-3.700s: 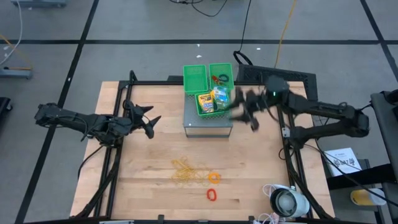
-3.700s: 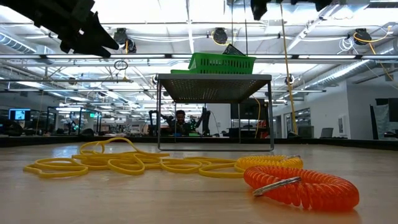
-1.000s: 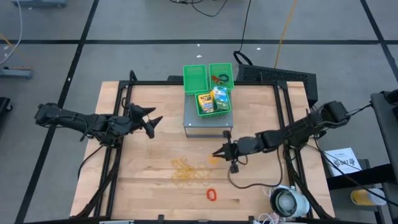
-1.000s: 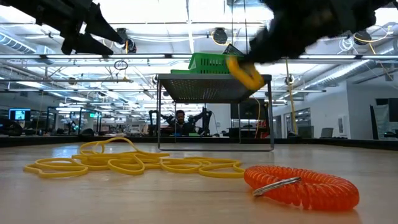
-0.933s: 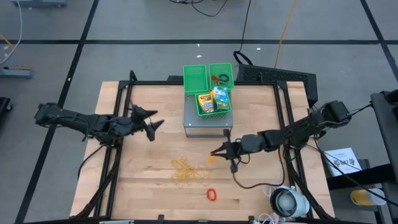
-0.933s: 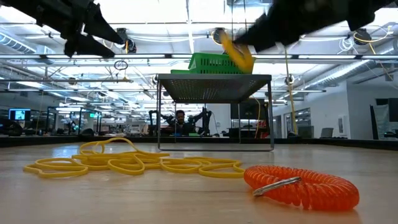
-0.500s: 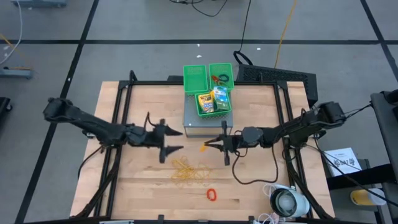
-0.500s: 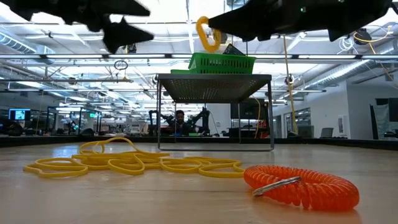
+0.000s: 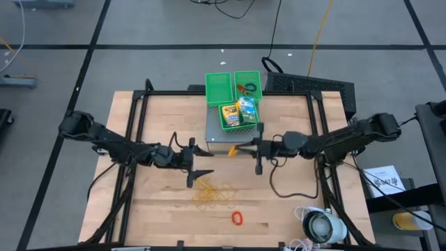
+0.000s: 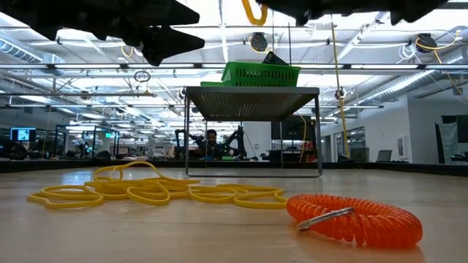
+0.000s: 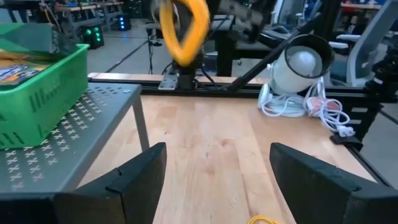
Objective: Pick & Place Office Desk Supplies
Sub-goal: Put the yellow spring keychain into the right green bin on the shelf, then put the orange spring keychain into the right green bin on the shelf
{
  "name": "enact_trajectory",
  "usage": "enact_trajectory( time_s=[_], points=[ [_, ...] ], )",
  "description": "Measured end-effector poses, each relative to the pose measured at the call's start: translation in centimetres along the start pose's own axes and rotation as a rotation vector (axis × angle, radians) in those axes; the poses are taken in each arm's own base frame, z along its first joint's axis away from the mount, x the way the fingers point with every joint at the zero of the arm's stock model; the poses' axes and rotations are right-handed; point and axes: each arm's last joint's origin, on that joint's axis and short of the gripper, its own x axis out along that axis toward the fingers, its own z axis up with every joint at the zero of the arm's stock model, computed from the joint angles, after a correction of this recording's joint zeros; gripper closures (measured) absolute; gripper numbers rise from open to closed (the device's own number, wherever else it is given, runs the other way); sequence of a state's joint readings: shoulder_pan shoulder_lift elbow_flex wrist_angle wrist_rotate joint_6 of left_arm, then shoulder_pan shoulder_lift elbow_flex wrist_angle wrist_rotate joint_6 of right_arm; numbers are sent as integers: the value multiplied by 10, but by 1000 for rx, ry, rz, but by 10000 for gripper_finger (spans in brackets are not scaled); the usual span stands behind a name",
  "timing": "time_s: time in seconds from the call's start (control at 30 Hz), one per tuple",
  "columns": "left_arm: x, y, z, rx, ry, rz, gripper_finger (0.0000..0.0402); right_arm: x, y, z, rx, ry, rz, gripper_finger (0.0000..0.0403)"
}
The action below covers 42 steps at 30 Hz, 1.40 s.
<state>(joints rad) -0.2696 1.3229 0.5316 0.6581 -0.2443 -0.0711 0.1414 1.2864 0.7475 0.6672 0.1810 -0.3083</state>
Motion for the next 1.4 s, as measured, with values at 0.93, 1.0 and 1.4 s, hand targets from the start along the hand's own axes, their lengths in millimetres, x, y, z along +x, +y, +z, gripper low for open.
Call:
enact_trajectory(
  time_s=[0.93, 1.0, 1.4],
  points=[
    [-12, 18, 17, 126, -41, 266, 105, -21, -237, -28, 208, 395, -522, 398],
    [-12, 19, 16, 130, -31, 271, 105, -20, -239, -36, 220, 416, -527, 391],
    [-11, 21, 12, 124, 6, 277, 105, -17, -238, -40, 316, 408, -534, 265]
  ],
)
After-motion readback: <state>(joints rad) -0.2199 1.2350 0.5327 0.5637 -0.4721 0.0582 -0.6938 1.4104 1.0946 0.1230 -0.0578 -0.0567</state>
